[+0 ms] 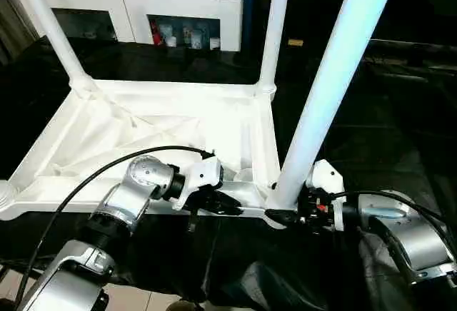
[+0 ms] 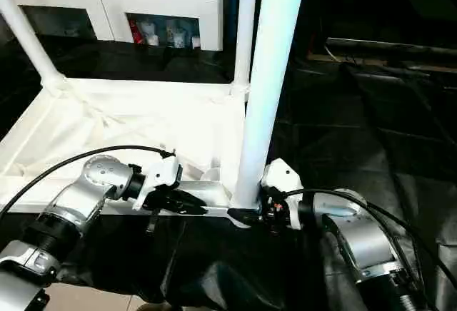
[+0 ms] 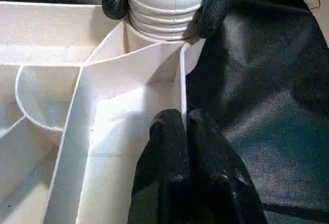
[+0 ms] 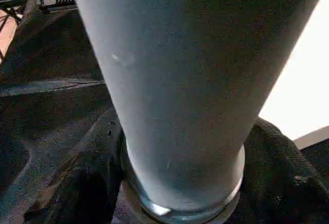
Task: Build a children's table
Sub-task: Rotate leg to tighten
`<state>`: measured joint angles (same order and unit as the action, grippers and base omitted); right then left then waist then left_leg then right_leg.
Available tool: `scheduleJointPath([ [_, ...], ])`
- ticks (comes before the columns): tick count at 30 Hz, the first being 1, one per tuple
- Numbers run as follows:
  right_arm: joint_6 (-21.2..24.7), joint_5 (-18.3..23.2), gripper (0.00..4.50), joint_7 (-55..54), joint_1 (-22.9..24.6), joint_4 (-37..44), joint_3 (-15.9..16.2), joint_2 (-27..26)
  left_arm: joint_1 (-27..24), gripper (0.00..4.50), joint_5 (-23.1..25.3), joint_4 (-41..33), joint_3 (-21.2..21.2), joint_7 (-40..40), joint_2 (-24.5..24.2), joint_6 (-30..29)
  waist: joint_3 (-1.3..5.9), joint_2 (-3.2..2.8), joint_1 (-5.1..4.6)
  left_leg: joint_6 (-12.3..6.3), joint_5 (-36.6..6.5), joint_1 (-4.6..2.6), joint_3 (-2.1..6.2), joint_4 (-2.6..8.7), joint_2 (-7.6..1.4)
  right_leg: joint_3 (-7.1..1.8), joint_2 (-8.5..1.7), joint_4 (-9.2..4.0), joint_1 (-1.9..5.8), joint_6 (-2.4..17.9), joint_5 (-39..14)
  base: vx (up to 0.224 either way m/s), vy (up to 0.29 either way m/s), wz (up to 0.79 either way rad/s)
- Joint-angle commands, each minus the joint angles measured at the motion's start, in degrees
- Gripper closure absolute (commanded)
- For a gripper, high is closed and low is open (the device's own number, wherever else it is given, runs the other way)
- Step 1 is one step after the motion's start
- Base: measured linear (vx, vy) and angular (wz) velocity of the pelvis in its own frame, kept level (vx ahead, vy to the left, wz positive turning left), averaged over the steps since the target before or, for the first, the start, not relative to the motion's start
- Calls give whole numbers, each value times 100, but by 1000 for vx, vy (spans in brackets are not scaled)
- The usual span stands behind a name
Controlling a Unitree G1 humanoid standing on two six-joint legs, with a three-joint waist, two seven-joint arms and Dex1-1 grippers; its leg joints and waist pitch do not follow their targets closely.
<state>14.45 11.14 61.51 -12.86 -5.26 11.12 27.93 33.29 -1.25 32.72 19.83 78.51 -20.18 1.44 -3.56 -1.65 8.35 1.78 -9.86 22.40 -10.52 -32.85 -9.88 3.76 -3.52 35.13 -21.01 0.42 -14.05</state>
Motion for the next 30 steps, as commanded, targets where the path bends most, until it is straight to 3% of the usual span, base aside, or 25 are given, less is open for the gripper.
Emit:
scheduleJointPath([
  [1,-46,43,178,-42,157,62,233,-180,-46,450,72,10,103,-96,108,-49,270,32,-16,-464,-869,-140,188,380,-471,-317,-635,-360,159,1418,210,0,0,0],
  [3,-103,-114,178,-579,139,-135,131,-434,5,450,186,86,56,-495,235,-40,268,17,-20,-429,-928,-146,195,392,-473,-319,-635,-369,154,1423,193,0,0,0],
  [5,-91,-289,178,-1242,30,-408,-11,-737,96,450,357,211,24,-1026,402,-123,232,25,-50,-302,-1195,-155,200,427,-460,-321,-650,-421,147,1413,-253,0,0,0],
  [6,-49,-361,178,-1582,-35,-549,-90,-895,139,450,435,271,11,-1281,486,-193,223,-20,-70,-135,-1413,-190,200,454,-465,-334,-649,-454,117,1393,-694,0,0,0],
  [8,-9,-471,179,-2221,-158,-797,-218,-1242,223,450,517,354,-36,-1792,717,-310,199,11,-93,112,-1780,-201,236,499,-456,-348,-691,-538,131,1207,-1599,-27,2,-3],
  [11,104,-546,180,-2942,-292,-1031,-325,-1713,260,450,615,318,11,-2162,966,-484,201,-1,-116,233,-1945,-208,259,535,-461,-359,-686,-568,106,1023,-1876,-18,1,-2],
  [14,134,-646,180,-3538,-447,-1266,-391,-2147,302,450,697,334,-16,-2533,1206,-650,207,-18,-175,260,-1890,-208,246,540,-463,-376,-668,-556,71,1026,-1546,0,0,0],
  [17,-10,-744,180,-3663,-568,-1387,-278,-2404,325,450,712,352,-41,-2703,1393,-722,226,-19,-195,222,-1755,-199,236,521,-439,-374,-664,-556,88,1030,-1364,0,0,0],
  [19,-79,-638,124,-3472,-593,-1346,-229,-2476,326,450,705,347,-29,-2704,1468,-723,238,-17,-187,116,-1550,-177,223,501,-437,-375,-657,-531,115,1050,-1012,0,0,0],
  [22,5,-514,88,-3058,-525,-1121,-215,-2211,266,450,616,249,-2,-2477,1397,-659,260,-44,-187,6,-1349,-165,218,480,-433,-362,-640,-489,135,1100,-645,0,0,0],
  [24,18,-506,75,-2919,-497,-1030,-212,-2079,237,450,581,211,2,-2359,1353,-625,278,-26,-183,-85,-1192,-154,206,452,-427,-358,-631,-464,157,1140,-343,0,0,0],
  [25,36,-483,60,-2659,-454,-884,-213,-1862,194,450,528,164,13,-2148,1275,-548,290,-67,-176,-137,-1084,-152,207,436,-427,-349,-627,-447,164,1164,-159,0,0,0],
  [27,11,-438,60,-2335,-405,-730,-204,-1606,154,450,522,124,18,-1962,1188,-477,303,-48,-166,-216,-980,-152,201,413,-427,-346,-624,-432,182,1186,69,0,0,0],
  [28,-53,-407,60,-2114,-362,-635,-180,-1442,143,450,563,133,26,-1927,1129,-404,318,-37,-152,-365,-757,-121,196,377,-417,-333,-628,-391,209,1219,412,0,0,0],
  [29,-89,-352,60,-1877,-316,-554,-164,-1285,138,450,553,163,23,-1838,1082,-345,322,-41,-150,-407,-703,-115,194,366,-416,-328,-627,-378,209,1234,501,0,0,0],
  [30,-91,-289,60,-1630,-270,-485,-148,-1124,132,450,532,186,26,-1717,1030,-301,329,-83,-137,-463,-688,-126,192,352,-417,-319,-621,-382,204,1258,579,0,0,0],
])
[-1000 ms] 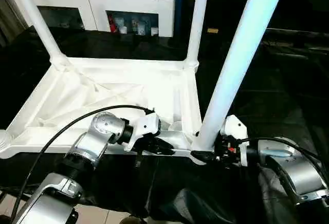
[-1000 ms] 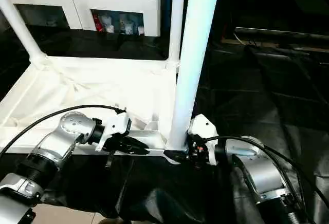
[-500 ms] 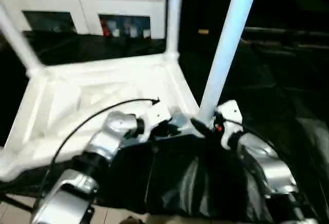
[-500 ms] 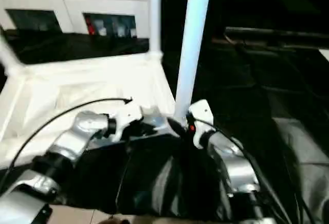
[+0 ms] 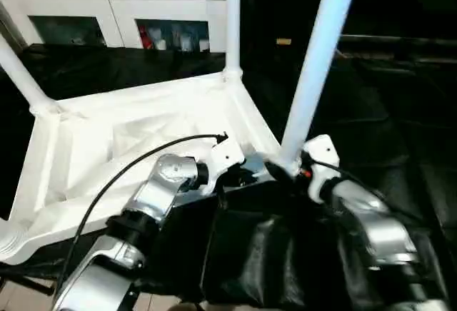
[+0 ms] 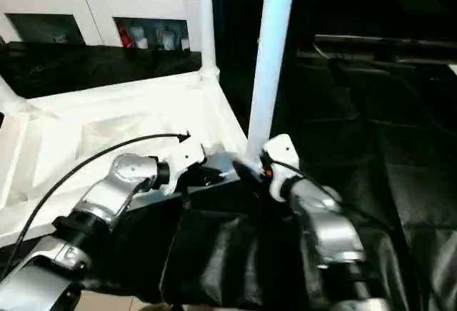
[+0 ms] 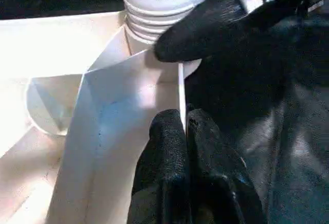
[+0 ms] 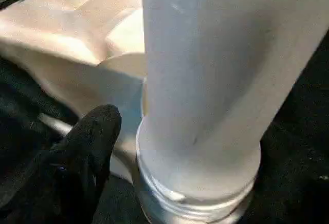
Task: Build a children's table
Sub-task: Rotate leg to tighten
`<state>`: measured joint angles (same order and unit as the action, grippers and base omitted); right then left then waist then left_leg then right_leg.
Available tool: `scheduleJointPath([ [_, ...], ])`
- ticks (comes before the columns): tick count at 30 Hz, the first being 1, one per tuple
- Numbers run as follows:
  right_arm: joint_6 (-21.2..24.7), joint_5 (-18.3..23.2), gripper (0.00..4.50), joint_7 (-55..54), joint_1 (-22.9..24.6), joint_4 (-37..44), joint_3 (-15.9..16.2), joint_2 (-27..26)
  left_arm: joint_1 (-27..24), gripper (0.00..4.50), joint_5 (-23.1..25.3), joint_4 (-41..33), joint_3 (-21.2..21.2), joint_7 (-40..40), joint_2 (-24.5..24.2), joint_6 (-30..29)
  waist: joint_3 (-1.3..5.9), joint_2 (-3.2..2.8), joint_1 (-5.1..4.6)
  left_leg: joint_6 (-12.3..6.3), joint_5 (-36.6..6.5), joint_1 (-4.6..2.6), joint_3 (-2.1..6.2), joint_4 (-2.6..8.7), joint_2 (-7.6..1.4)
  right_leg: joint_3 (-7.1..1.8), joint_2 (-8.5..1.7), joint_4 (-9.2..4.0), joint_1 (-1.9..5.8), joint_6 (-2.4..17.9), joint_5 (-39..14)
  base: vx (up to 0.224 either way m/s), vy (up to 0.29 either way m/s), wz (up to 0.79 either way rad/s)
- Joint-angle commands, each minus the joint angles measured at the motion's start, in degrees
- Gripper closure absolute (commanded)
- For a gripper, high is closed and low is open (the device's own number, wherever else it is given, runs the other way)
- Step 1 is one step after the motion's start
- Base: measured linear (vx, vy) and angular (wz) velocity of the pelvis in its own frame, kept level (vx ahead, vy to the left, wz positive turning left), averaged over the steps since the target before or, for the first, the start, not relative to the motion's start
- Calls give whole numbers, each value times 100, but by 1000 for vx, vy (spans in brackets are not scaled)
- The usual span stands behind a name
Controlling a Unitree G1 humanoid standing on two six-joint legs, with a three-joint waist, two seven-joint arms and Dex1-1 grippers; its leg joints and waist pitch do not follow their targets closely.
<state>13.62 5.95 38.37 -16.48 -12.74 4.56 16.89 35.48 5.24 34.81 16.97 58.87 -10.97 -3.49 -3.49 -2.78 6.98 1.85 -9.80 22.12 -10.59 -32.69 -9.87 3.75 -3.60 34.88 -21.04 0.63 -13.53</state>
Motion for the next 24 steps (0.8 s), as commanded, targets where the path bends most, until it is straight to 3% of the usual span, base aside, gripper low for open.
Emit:
scheduleJointPath([
  [1,-8,253,60,769,106,284,511,34,-85,450,-125,-13,314,289,94,203,323,50,9,-504,-697,-99,193,324,-417,-317,-607,-355,217,1243,572,0,0,0],
  [4,-66,328,60,1454,208,405,600,447,-123,450,-280,-67,324,813,-78,284,341,62,59,-612,-675,-90,186,302,-425,-297,-602,-328,217,1319,561,0,0,0],
  [5,-79,339,60,1599,226,426,632,519,-141,450,-364,-112,313,991,-118,272,332,92,71,-628,-707,-96,179,308,-430,-295,-604,-341,207,1328,415,0,0,0],
  [6,-64,361,60,1722,241,449,664,569,-158,450,-430,-162,308,1142,-162,223,329,79,81,-631,-737,-102,177,310,-433,-296,-606,-347,200,1333,309,0,0,0],
  [9,-31,399,60,1935,272,500,726,667,-191,450,-485,-239,316,1413,-254,215,315,79,126,-580,-858,-117,176,330,-457,-308,-611,-377,171,1321,-116,0,0,0],
  [10,2,432,60,2092,297,555,794,747,-213,450,-498,-299,363,1662,-381,226,313,115,130,-548,-880,-113,176,340,-453,-306,-616,-381,179,1305,-236,0,0,0],
  [13,39,480,60,2253,306,597,839,814,-210,450,-528,-310,395,1877,-505,268,302,97,131,-481,-971,-123,178,354,-455,-315,-620,-407,162,1265,-500,0,0,0],
  [15,83,521,60,2415,311,632,867,878,-178,450,-527,-270,414,1997,-588,311,308,123,133,-481,-936,-128,171,349,-456,-319,-623,-404,159,1268,-503,0,0,0],
  [24,192,645,134,2724,377,761,933,992,-90,450,-514,-155,367,2103,-702,363,333,143,179,-610,-661,-111,169,310,-446,-302,-620,-338,158,1319,-72,0,0,0],
])
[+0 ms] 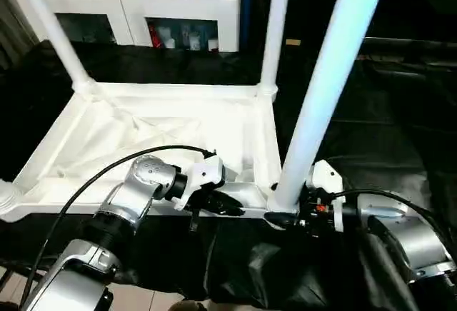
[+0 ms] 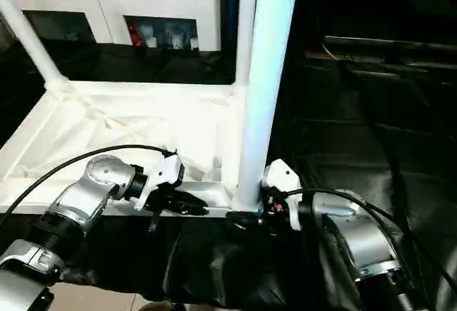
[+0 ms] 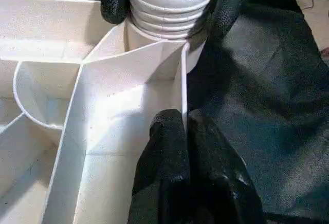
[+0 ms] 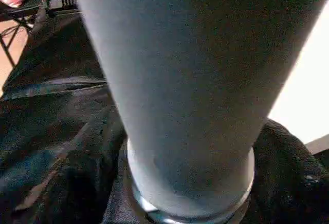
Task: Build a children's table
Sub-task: Rotate leg to tighten
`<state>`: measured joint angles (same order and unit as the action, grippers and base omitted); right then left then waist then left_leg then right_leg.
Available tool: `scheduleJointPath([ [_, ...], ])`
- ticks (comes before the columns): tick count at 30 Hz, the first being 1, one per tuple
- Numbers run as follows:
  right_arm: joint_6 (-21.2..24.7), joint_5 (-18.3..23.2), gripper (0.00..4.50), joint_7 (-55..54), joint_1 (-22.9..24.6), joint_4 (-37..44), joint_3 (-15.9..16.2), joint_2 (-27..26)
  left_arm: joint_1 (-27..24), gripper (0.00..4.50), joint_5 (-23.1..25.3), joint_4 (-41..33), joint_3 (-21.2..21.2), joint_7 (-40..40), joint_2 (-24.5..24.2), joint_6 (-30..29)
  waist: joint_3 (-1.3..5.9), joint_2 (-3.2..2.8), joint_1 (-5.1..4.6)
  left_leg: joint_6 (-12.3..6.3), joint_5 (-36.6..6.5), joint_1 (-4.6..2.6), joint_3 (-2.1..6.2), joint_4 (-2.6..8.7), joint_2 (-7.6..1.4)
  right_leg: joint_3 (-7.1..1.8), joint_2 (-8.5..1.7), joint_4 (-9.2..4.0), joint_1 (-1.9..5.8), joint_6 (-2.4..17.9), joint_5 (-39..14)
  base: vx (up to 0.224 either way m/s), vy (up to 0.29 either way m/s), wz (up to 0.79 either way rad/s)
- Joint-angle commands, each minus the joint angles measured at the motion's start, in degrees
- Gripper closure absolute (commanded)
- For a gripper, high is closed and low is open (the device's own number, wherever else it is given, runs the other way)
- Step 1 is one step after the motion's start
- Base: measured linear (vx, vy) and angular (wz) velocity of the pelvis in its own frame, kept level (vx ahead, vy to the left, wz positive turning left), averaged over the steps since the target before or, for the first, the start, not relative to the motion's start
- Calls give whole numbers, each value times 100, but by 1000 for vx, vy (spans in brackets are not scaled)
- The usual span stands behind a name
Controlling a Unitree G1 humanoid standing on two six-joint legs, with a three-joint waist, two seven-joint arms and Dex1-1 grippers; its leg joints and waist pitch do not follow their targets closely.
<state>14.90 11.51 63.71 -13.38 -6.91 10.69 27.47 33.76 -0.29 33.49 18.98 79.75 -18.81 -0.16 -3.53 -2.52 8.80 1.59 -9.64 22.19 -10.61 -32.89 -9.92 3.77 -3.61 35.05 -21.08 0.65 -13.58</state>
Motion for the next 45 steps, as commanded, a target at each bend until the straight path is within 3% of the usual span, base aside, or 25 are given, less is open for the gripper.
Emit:
scheduleJointPath([
  [1,74,89,141,183,71,176,331,-77,77,450,42,-24,159,-22,87,27,339,114,2,-578,-687,-121,171,330,-441,-304,-617,-356,162,1320,-90,0,0,0],
  [5,-49,-129,169,-335,28,-69,307,-353,82,450,184,76,81,-623,282,-9,323,116,3,-507,-807,-124,173,345,-444,-308,-624,-378,149,1304,-308,0,0,0],
  [8,-88,-354,177,-1032,-117,-432,184,-681,160,450,292,247,-8,-1190,484,-39,280,124,-30,-284,-1148,-153,179,384,-424,-317,-649,-469,122,1229,-1053,0,0,0],
  [10,-154,-579,178,-1960,-307,-862,-16,-1101,230,450,359,318,-83,-1732,736,-234,258,116,-82,-17,-1550,-193,209,437,-427,-327,-671,-541,104,1100,-1800,-25,-2,-1],
  [12,19,-593,178,-2599,-456,-1116,-221,-1425,251,450,419,299,-66,-1995,901,-420,265,128,-129,92,-1580,-158,239,483,-442,-322,-660,-528,138,990,-1850,0,0,0],
  [14,92,-721,179,-3505,-648,-1426,-431,-1796,312,450,506,354,-64,-2403,1121,-581,259,92,-207,216,-1756,-169,253,517,-430,-318,-642,-521,106,1006,-1717,0,0,0],
  [15,92,-721,179,-3505,-648,-1426,-431,-1796,312,450,506,354,-64,-2403,1121,-581,262,105,-223,237,-1789,-182,250,515,-427,-323,-639,-529,100,1008,-1678,0,0,0],
  [19,49,-843,180,-4340,-899,-1781,-569,-2325,459,450,655,534,-64,-2900,1452,-706,270,98,-247,120,-1607,-171,209,478,-395,-342,-652,-530,106,1033,-1341,0,0,0],
  [22,-217,-775,180,-4090,-962,-1786,-478,-2532,490,450,754,572,10,-2959,1580,-642,292,90,-242,91,-1532,-174,195,470,-402,-336,-644,-518,120,1020,-1124,0,0,0],
  [23,-213,-710,124,-4002,-948,-1732,-489,-2542,476,450,766,554,33,-2924,1572,-614,290,95,-245,59,-1498,-169,192,469,-401,-337,-635,-509,124,1031,-1018,0,0,0],
  [25,-205,-690,110,-3914,-920,-1635,-477,-2502,438,450,748,499,59,-2825,1547,-575,307,75,-239,-26,-1337,-164,179,452,-402,-331,-625,-472,137,1113,-594,0,0,0],
  [27,-330,-851,93,-3772,-852,-1452,-332,-2254,341,450,660,341,72,-2674,1487,-547,309,78,-232,-70,-1312,-163,174,444,-407,-328,-626,-454,149,1161,-446,0,0,0],
  [29,-306,-777,66,-3550,-785,-1305,-352,-2064,300,450,642,290,102,-2557,1418,-522,316,102,-223,-115,-1232,-161,163,433,-406,-324,-625,-448,164,1190,-326,0,0,0],
  [33,-252,-645,55,-3031,-689,-1091,-381,-1682,244,450,579,264,136,-2196,1257,-348,334,105,-191,-306,-1030,-147,155,394,-404,-318,-632,-418,184,1241,-120,0,0,0],
  [36,-348,-678,18,-2635,-623,-974,-328,-1362,209,450,515,216,118,-1908,1103,-270,365,113,-174,-411,-787,-136,149,356,-405,-307,-619,-375,201,1303,231,0,0,0],
  [37,-364,-631,13,-2255,-542,-827,-300,-1131,168,450,448,157,102,-1649,972,-251,381,104,-147,-550,-558,-114,137,321,-404,-299,-607,-325,192,1352,632,0,0,0],
  [41,-273,-203,13,-1201,-323,-441,-257,-632,80,450,265,28,103,-922,603,-120,368,109,-68,-679,-701,-102,129,305,-415,-285,-614,-334,187,1341,496,0,0,0],
  [45,-262,-80,13,-820,-224,-323,-190,-440,66,450,195,-3,80,-716,475,-103,353,95,-41,-599,-929,-123,131,331,-446,-283,-606,-357,140,1374,68,0,0,0],
])
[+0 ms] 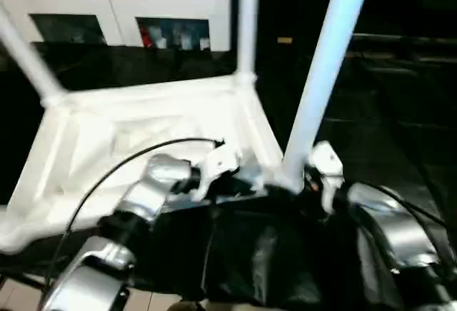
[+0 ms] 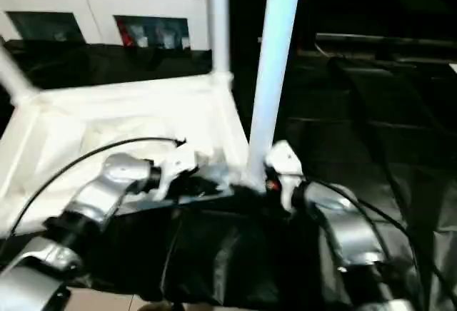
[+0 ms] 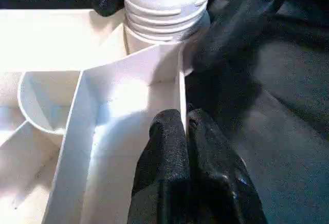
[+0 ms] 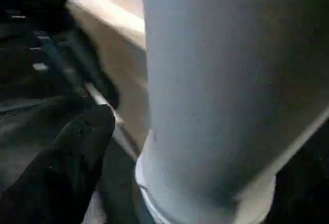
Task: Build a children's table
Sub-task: Rotate leg to tighten
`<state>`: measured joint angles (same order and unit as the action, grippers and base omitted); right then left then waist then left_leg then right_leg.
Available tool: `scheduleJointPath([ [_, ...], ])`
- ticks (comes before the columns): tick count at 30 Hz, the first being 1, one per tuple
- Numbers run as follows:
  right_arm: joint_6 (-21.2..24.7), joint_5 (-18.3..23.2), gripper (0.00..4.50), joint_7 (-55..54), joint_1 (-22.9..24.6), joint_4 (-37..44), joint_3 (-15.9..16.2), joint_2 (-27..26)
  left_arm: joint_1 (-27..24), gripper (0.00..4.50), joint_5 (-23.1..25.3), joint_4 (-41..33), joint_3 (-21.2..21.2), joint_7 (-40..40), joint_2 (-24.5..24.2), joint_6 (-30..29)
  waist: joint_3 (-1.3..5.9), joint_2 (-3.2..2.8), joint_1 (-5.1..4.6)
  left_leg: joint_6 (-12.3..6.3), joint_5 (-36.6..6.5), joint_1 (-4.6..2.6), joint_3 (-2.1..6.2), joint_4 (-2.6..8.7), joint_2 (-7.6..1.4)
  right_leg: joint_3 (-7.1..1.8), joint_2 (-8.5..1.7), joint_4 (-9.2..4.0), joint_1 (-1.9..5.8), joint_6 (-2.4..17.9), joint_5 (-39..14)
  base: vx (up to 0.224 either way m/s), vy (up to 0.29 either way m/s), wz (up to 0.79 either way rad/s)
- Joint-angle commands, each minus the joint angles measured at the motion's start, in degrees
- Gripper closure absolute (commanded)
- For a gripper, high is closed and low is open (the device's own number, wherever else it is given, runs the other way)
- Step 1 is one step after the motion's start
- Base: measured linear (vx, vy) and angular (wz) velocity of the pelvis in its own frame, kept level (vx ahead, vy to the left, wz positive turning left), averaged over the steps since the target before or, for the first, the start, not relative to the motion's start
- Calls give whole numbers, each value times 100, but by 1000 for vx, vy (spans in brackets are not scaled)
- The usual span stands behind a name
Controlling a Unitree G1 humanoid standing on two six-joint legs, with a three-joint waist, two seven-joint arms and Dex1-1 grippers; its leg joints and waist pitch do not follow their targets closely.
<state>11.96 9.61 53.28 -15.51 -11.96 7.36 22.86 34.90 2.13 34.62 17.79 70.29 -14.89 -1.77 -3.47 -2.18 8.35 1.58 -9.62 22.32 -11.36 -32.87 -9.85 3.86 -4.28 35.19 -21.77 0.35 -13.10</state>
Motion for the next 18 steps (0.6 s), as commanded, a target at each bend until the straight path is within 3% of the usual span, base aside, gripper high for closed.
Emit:
scheduleJointPath([
  [1,69,162,13,384,31,242,180,101,-45,450,-63,-111,190,320,28,59,343,63,5,-545,-977,-136,202,334,-448,-296,-543,-379,208,1411,-96,0,0,0],
  [4,127,242,48,669,94,348,248,241,-39,450,-55,-107,196,507,-111,95,340,63,22,-475,-1017,-137,204,341,-453,-304,-557,-392,206,1393,-299,0,0,0],
  [9,249,359,85,998,160,532,336,405,-50,450,-155,-161,258,876,-311,65,361,71,50,-505,-875,-126,205,321,-441,-301,-561,-364,213,1407,-121,0,0,0],
  [18,285,315,159,1005,214,582,471,350,-59,450,-180,-142,208,848,-312,66,353,73,80,-496,-858,-133,200,314,-440,-299,-554,-365,194,1408,-178,0,0,0],
])
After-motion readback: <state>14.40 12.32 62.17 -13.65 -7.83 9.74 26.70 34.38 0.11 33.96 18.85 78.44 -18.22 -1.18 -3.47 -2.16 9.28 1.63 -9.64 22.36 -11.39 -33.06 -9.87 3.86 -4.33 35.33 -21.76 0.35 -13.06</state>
